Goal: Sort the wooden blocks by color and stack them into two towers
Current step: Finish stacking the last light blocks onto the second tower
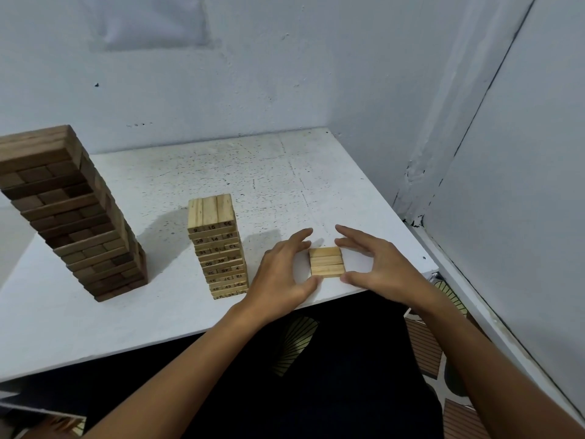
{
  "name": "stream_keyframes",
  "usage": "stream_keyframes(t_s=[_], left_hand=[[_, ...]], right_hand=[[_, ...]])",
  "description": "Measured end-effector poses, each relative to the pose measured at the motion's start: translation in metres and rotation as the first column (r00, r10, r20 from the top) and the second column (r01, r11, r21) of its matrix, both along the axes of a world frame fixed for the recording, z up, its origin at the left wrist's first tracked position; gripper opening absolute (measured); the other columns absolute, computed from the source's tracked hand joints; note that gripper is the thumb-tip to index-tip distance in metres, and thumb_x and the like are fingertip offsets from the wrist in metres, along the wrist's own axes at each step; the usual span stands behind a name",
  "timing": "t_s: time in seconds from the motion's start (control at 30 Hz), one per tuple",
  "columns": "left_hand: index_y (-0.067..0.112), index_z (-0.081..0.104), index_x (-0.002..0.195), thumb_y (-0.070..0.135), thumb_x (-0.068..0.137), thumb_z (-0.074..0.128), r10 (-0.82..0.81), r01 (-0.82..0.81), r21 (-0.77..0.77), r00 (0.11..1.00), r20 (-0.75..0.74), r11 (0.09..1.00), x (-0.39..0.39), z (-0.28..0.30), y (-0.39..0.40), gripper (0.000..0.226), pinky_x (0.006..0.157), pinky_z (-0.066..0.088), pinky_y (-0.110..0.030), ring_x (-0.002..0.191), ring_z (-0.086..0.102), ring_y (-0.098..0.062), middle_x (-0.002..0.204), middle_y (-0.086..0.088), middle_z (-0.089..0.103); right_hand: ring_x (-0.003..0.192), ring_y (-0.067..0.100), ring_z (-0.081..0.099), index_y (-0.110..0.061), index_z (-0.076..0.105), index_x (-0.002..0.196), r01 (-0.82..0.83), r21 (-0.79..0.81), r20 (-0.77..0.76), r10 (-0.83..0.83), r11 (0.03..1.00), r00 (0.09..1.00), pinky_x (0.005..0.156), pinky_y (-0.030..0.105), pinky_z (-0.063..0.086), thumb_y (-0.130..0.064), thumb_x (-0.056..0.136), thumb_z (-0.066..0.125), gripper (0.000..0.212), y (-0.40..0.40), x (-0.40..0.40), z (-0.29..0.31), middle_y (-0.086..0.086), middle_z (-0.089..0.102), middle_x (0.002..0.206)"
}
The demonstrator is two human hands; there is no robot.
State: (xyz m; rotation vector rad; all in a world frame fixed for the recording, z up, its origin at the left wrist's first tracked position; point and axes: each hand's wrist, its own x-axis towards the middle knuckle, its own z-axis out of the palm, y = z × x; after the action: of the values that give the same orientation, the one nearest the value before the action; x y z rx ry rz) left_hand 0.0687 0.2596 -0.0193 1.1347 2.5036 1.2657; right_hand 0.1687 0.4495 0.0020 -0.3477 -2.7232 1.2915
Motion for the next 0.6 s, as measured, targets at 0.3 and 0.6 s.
stream_keyframes(t_s=[0.3,0.6], left_hand=[[0.036,0.034,0.143,0.029,0.079,0.073,-0.029,0.029,-0.034,1.000,0.009,0.999,-0.0047,-0.0007,0.0016,0.076,0.108,0.035,-0.041,0.125,0.048,-0.015,0.128,0.007,0.060],[0.033,0.040,0.133,0.034,0.078,0.070,-0.082,0.077,-0.098,0.996,-0.041,0.992,-0.0039,0.0039,0.0014,0.063,0.101,0.022,-0.025,0.124,0.041,-0.011,0.121,0.014,0.060]], right_hand=[[0.127,0.001,0.044,-0.046,0.040,0.140,-0.053,0.076,0.028,0.051,0.996,0.998,0.113,0.027,0.026,-0.022,0.073,0.082,0.082,0.0046,-0.0065,0.0034,-0.028,0.059,0.122],[0.114,-0.004,0.051,-0.047,0.053,0.122,-0.067,0.092,-0.067,0.074,0.994,0.995,0.104,0.021,0.037,-0.019,0.069,0.084,0.067,0.0071,-0.0051,-0.0041,-0.025,0.061,0.113]])
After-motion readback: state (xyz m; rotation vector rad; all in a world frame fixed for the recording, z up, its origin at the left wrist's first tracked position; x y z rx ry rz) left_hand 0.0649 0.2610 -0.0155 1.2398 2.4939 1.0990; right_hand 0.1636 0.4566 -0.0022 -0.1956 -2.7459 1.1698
